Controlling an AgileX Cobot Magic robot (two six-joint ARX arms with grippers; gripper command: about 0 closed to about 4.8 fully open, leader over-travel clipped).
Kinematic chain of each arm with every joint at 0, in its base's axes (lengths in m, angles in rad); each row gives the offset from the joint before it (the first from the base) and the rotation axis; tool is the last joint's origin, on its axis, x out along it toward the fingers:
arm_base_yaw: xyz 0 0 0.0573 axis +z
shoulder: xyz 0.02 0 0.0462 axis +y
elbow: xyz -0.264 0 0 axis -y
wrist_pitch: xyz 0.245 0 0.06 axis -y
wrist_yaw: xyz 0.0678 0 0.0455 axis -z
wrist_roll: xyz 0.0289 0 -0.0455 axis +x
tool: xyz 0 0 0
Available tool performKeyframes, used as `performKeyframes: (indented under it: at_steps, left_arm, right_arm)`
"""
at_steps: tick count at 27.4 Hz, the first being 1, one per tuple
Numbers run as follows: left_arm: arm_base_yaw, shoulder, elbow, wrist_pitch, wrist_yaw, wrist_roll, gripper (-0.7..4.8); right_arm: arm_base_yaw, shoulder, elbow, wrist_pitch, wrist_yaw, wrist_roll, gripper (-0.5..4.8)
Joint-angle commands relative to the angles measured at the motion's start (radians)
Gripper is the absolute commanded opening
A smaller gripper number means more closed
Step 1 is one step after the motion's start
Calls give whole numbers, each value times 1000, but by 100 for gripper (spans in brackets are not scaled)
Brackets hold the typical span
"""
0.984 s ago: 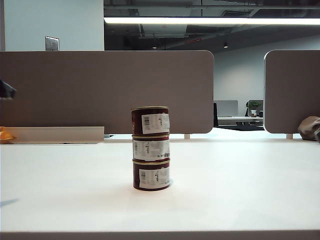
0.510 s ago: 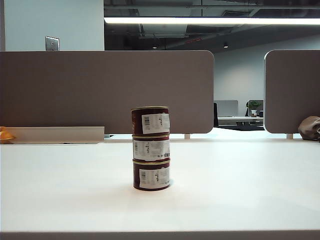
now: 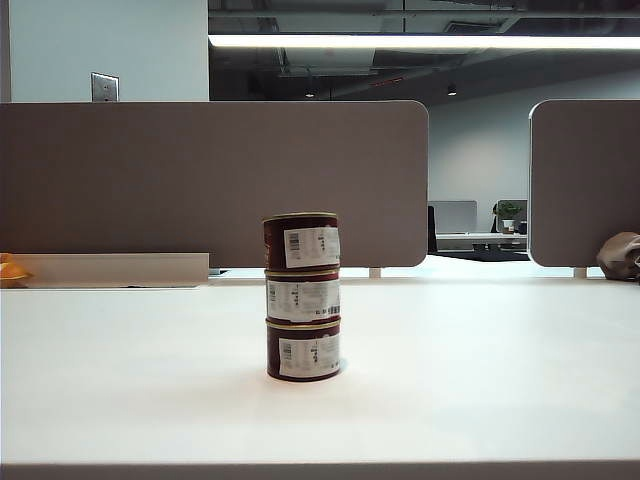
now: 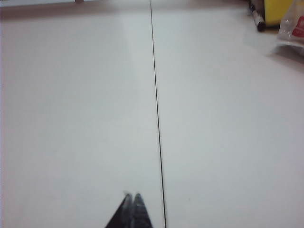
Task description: Pick up the cans one by one and stack them together.
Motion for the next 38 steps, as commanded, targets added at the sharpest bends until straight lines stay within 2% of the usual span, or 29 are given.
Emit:
performKeyframes:
  at_steps: [1,10,12,15,19,22,38]
  left_arm:
    - [2,1,-34,11,3,4,-5]
    - [4,1,-58,11,-1,4,-5]
    - [42,1,-58,11,24,4,-5]
    - [173,1,-58,11,46,5,-5]
    - [246,1,-58,11,43,4,-5]
    - [248,1,-58,11,44,5,-5]
    - [248,1,-58,11,44,4,-5]
  right_arm:
    - [1,0,-6,20,2,0,-5]
    - [5,0,-6,19,2,0,-5]
    - [5,0,-6,25,1,-2,-5]
    - [5,0,-6,88,-9,-33,-5]
    - [4,0,-6,137,38,-61,-5]
    - [4,0,-6,121,73,-63,-5]
    - [4,0,-6,71,70,-79,-5]
